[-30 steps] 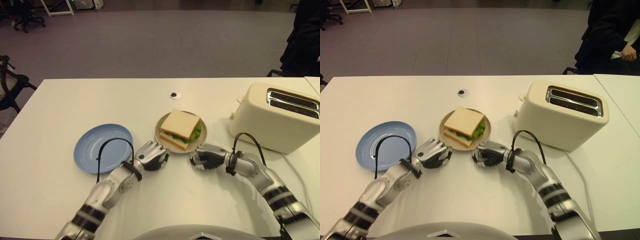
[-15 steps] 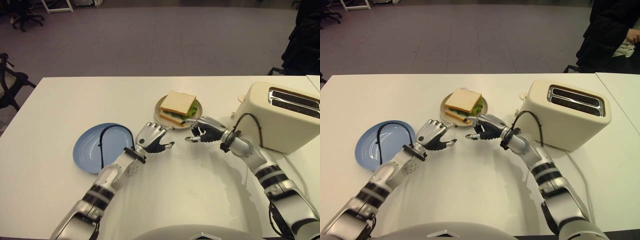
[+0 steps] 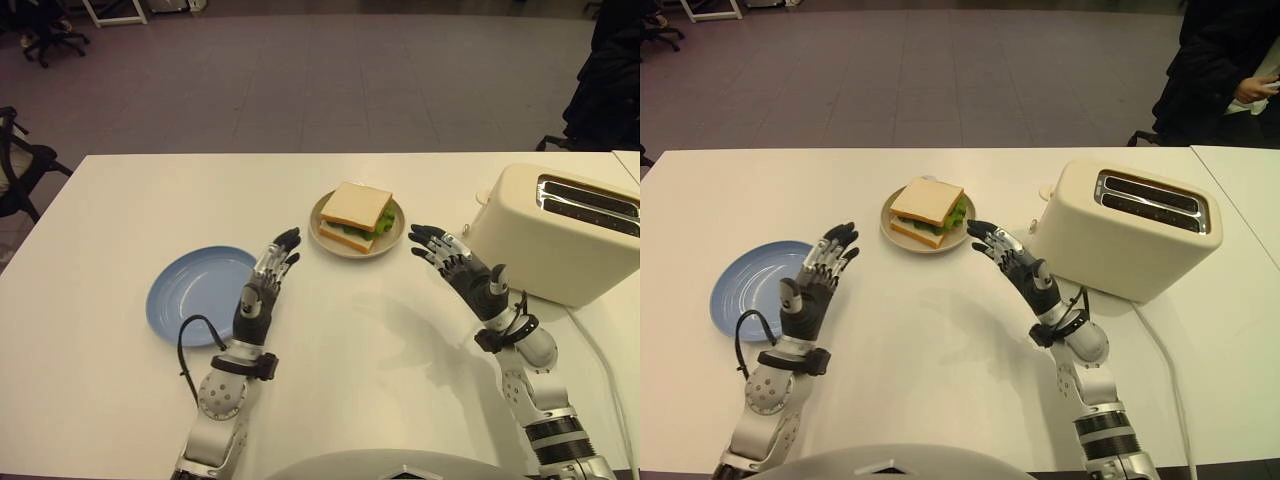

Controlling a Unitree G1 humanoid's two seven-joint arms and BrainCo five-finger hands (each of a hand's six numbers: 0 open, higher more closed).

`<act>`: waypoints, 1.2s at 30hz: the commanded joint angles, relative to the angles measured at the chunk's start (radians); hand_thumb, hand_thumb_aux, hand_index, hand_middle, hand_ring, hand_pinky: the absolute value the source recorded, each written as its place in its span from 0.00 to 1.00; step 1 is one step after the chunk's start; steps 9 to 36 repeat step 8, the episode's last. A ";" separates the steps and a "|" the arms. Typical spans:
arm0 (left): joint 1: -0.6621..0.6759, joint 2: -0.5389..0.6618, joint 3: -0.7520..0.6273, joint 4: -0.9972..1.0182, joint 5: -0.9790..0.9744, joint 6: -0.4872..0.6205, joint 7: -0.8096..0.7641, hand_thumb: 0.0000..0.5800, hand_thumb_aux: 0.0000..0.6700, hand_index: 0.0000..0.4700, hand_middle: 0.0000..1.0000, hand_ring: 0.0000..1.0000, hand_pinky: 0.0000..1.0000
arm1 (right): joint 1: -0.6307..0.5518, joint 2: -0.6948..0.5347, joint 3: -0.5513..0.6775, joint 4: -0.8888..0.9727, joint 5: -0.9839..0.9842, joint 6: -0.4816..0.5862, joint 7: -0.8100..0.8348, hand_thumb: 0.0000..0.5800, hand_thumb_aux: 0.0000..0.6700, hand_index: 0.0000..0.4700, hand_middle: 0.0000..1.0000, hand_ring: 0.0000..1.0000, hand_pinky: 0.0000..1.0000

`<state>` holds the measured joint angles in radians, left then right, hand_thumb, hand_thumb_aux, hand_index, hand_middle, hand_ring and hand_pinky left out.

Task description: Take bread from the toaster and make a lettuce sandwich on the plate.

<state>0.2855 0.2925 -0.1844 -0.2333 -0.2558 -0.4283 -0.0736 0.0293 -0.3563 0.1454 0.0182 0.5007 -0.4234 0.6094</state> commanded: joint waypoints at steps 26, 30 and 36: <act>0.048 -0.069 0.072 -0.030 0.020 -0.030 -0.069 0.00 0.00 0.00 0.00 0.00 0.00 | 0.017 0.047 -0.085 -0.070 0.134 0.092 0.155 0.00 0.00 0.00 0.00 0.00 0.00; 0.048 -0.069 0.072 -0.030 0.020 -0.030 -0.069 0.00 0.00 0.00 0.00 0.00 0.00 | 0.017 0.047 -0.085 -0.070 0.134 0.092 0.155 0.00 0.00 0.00 0.00 0.00 0.00; 0.048 -0.069 0.072 -0.030 0.020 -0.030 -0.069 0.00 0.00 0.00 0.00 0.00 0.00 | 0.017 0.047 -0.085 -0.070 0.134 0.092 0.155 0.00 0.00 0.00 0.00 0.00 0.00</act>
